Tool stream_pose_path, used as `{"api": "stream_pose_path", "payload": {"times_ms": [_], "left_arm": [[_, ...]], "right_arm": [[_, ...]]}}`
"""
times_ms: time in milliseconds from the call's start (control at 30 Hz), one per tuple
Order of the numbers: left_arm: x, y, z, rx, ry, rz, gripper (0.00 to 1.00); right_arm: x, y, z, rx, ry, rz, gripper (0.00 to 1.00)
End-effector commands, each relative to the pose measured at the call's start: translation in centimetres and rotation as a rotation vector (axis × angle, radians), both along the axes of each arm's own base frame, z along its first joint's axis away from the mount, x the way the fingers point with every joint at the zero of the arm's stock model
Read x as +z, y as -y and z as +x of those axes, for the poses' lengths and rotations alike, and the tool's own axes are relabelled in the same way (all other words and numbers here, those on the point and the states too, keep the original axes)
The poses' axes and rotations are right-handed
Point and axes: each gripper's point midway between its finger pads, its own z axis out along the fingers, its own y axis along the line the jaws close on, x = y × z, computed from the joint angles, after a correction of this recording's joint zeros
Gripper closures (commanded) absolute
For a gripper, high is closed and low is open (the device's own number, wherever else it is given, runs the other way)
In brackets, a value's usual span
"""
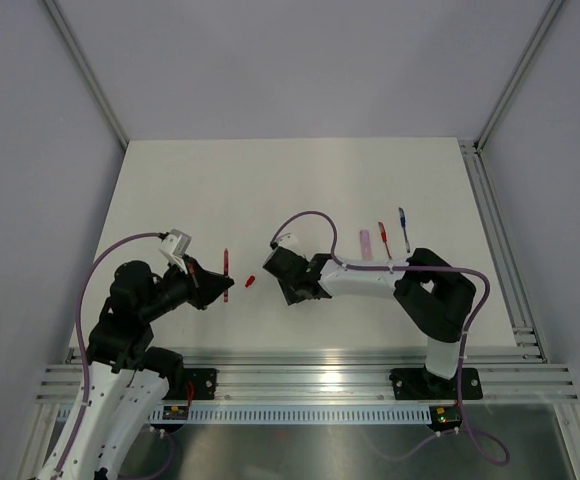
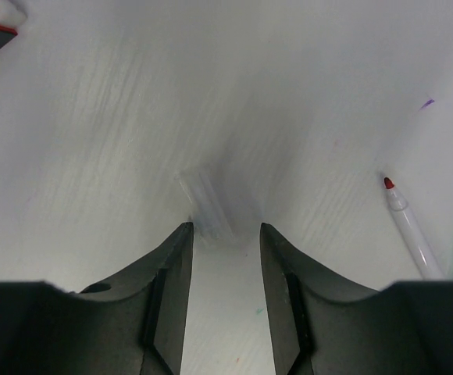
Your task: Insert the pens into the pen caps
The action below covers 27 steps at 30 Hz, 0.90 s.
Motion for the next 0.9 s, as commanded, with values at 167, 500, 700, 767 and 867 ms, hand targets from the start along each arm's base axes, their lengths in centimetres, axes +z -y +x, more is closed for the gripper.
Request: {"api": "stream_pose_path", "payload": {"times_ms": [167, 500, 700, 767, 867], "left_arm": [[1.6, 0.1, 0.4, -0.005, 0.059, -0.001, 1.0], [1.3, 0.1, 0.6, -0.003, 0.042, 0.006, 1.0], [1.3, 0.1, 0.6, -0.003, 0.04, 0.006, 1.0], [1.2, 0.1, 0.6, -0.006, 0.039, 0.006, 1.0], [1.4, 0.1, 0.6, -0.004, 0.044, 0.005, 1.0]], "right_arm": [[2.2, -1.5, 1.7, 0.062, -0.011, 0.149, 0.54], [2.0, -1.7, 1.2, 0.083, -0.049, 0.145, 0.73], [1.7, -1.6, 1.3, 0.07, -0.052, 0.123, 0.79], [1.6, -1.7, 1.4, 0.069, -0.053, 0.118, 0.79], [1.7, -1.7, 1.5, 0.067, -0.056, 0.11, 0.73]]}}
